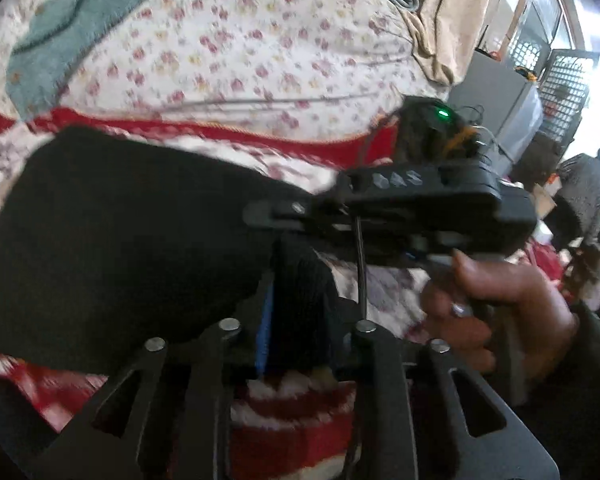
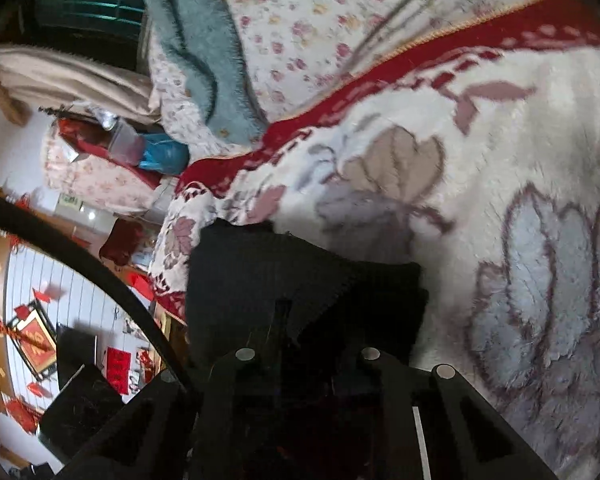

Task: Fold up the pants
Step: 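Fold the held pants corner over with the left gripper toward the right gripper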

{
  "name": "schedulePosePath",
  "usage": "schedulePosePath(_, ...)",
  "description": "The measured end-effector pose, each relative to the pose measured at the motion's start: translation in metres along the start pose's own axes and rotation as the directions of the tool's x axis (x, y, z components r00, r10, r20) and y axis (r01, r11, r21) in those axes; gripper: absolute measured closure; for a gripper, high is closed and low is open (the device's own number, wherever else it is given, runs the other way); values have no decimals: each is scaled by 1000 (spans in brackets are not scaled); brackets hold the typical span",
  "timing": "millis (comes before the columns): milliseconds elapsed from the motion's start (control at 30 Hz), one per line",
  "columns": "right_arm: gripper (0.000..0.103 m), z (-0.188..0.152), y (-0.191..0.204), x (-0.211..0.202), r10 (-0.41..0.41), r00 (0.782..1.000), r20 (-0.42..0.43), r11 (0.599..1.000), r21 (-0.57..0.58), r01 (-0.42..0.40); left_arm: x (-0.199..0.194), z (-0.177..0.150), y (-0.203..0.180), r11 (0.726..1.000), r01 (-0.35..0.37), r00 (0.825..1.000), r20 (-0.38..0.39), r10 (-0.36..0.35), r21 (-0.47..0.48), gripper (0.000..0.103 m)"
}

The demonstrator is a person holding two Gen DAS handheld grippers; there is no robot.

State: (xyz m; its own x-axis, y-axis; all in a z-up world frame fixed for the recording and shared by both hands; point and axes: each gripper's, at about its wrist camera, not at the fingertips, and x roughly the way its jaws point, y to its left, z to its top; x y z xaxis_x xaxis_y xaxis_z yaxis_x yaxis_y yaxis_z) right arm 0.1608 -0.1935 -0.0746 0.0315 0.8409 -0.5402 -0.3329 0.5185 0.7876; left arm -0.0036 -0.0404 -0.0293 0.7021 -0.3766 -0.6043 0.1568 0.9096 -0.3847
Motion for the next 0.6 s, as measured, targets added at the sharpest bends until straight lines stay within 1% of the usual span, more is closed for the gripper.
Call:
schedulePosePath(33,88,0,0,0,-1,1000,4,1000,-1,1,-4,-3,0,999,42,999,-12,-42,-7,74)
schedulePosePath(67,88,0,-1,0,0,1000,7,1000,-3,0,-7,-5,0,996,85,996,-29,-86,-13,71)
schedulePosePath(133,88,0,-5,-3,23,1000,9,1000,16,-23,-14,-9,-1,988,151,985,-77,-153,-42,70)
schedulePosePath(167,87,-1,-4,-4,32,999,10,999,25,-32,-21,-11,1,983,171,981,-84,-176,-62,70)
schedulePosePath(200,85,0,-4,-7,37,999,14,999,27,-37,-30,-11,4,980,180,980,-75,-186,-81,70)
schedulePosePath(233,84,-1,0,-12,18,999,40,1000,15,-18,-39,-10,10,977,185,980,-59,-192,-107,70)
schedulePosePath(267,83,-2,4,-18,-2,997,71,1000,-2,2,-51,-7,19,971,190,979,-40,-198,-146,70)
schedulePosePath(300,78,-3,8,-29,-44,991,125,999,-23,47,-60,-2,27,965,191,980,-23,-198,-177,71)
schedulePosePath(333,73,-4,11,-35,-78,984,163,996,-29,84,-73,4,38,959,190,981,6,-193,-212,70)
schedulePosePath(367,73,-6,15,-47,-147,962,229,987,-36,159,-88,12,52,951,180,984,48,-174,-250,70)
schedulePosePath(400,73,-10,19,-58,-176,941,289,980,-40,196,-103,19,65,947,158,986,88,-139,-279,71)
schedulePosePath(433,73,-15,26,-70,-190,918,347,974,-50,221,-114,25,75,944,139,987,115,-109,-299,70)
schedulePosePath(467,73,-21,34,-77,-193,902,387,968,-73,239,-129,32,89,938,125,985,153,-78,-323,70)
schedulePosePath(500,72,-28,44,-82,-175,892,417,965,-108,240,-135,36,99,933,123,982,174,-66,-338,69)
schedulePosePath(533,71,-38,59,-83,-99,902,419,961,-194,196,-141,40,109,925,121,980,192,-54,-360,65)
schedulePosePath(567,71,-46,70,-79,-48,918,394,953,-258,161,-143,43,117,914,127,979,197,-53,-385,64)
schedulePosePath(600,71,-53,82,-71,-15,934,357,937,-322,138,-141,45,123,902,152,978,195,-78,-405,64)
